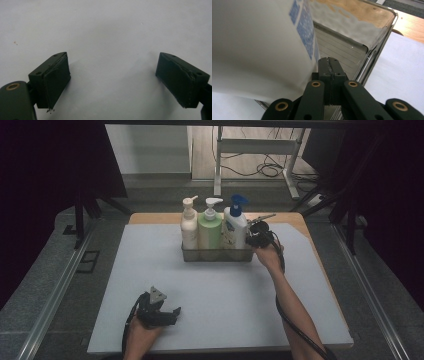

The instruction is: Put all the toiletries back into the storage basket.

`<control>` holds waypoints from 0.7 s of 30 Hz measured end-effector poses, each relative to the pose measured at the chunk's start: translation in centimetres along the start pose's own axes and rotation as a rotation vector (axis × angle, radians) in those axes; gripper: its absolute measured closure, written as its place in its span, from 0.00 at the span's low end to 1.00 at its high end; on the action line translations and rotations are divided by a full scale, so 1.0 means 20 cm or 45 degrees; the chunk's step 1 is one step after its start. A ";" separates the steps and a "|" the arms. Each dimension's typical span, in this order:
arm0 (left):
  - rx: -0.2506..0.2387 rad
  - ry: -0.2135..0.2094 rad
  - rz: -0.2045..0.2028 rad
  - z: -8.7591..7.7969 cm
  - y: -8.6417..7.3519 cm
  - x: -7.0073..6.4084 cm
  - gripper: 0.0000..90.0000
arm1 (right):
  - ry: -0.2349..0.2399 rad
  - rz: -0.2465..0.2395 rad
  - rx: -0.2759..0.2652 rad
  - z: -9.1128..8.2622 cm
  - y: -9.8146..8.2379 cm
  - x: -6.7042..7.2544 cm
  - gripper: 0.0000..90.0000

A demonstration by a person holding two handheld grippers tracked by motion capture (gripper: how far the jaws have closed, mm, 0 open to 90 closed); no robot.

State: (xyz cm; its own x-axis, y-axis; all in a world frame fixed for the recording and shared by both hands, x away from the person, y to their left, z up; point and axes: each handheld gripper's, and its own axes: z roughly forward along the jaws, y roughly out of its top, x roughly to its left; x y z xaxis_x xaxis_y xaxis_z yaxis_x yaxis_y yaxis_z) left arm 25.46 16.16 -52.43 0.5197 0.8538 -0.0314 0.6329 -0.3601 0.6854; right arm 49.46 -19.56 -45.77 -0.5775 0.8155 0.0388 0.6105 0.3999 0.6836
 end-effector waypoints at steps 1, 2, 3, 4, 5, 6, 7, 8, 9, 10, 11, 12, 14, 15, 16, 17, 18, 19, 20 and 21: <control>0.000 0.000 0.000 0.00 0.00 0.00 0.13 | 0.001 -0.003 0.000 0.00 0.00 0.00 1.00; 0.000 0.000 0.000 0.00 0.00 0.00 0.13 | 0.001 0.002 0.001 0.01 0.00 0.00 1.00; 0.000 0.000 0.000 0.00 0.00 0.00 0.13 | -0.001 0.002 0.003 0.01 0.00 0.01 1.00; 0.000 0.000 0.000 0.00 0.00 0.00 0.13 | 0.000 0.002 0.003 0.01 0.00 0.01 1.00; 0.000 0.000 0.000 0.00 0.00 0.00 0.13 | -0.001 0.002 0.004 0.02 0.00 0.01 1.00; 0.000 0.000 0.000 0.00 0.00 0.00 0.13 | 0.000 0.004 0.007 0.02 0.00 0.01 1.00; 0.000 0.000 0.000 0.00 0.00 0.00 0.13 | -0.001 0.004 0.007 0.02 0.00 0.01 1.00; 0.000 0.000 0.000 0.00 0.00 0.00 0.13 | -0.001 0.004 0.008 0.02 0.00 0.01 1.00; 0.000 0.000 0.000 0.00 0.00 0.00 0.13 | -0.001 0.004 0.008 0.02 0.00 0.01 1.00; 0.000 0.000 0.000 0.00 0.00 0.00 0.13 | 0.000 0.002 0.010 0.02 0.00 0.00 1.00; 0.000 0.000 0.000 0.00 0.00 0.00 0.13 | 0.000 0.003 0.011 0.02 -0.01 0.00 1.00; 0.000 0.000 0.000 0.00 0.00 0.00 0.13 | -0.002 -0.001 0.015 0.02 -0.01 0.00 1.00; 0.000 0.000 0.000 0.00 0.00 0.00 0.13 | -0.002 -0.003 0.021 0.02 -0.01 0.00 1.00; 0.000 0.000 0.000 0.00 0.00 0.00 0.13 | 0.000 -0.005 0.024 0.02 -0.01 0.00 1.00; 0.000 0.000 0.000 0.00 0.00 0.00 0.13 | 0.001 -0.004 0.025 0.02 -0.02 0.00 0.99; 0.000 0.000 0.000 0.00 0.00 0.00 0.13 | 0.003 -0.007 0.027 0.02 -0.02 0.00 0.99; 0.000 0.000 0.000 0.00 0.00 0.00 0.13 | 0.003 -0.009 0.029 0.02 -0.02 0.00 0.99; 0.000 0.000 0.000 0.00 0.00 0.00 0.13 | 0.004 -0.009 0.031 0.02 -0.02 0.00 0.99; 0.000 0.000 0.000 0.00 0.00 0.00 0.13 | 0.002 -0.014 0.034 0.02 -0.02 0.00 0.99; 0.000 0.000 0.000 0.00 0.00 0.00 0.13 | 0.005 -0.013 0.037 0.02 -0.02 0.00 0.99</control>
State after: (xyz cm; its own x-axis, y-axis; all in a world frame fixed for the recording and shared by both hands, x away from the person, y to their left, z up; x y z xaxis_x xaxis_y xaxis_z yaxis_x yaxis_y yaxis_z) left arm 25.46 16.16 -52.43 0.5196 0.8538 -0.0313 0.6328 -0.3600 0.6855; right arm 49.35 -19.55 -46.39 -0.5861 0.8095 0.0347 0.6198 0.4204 0.6626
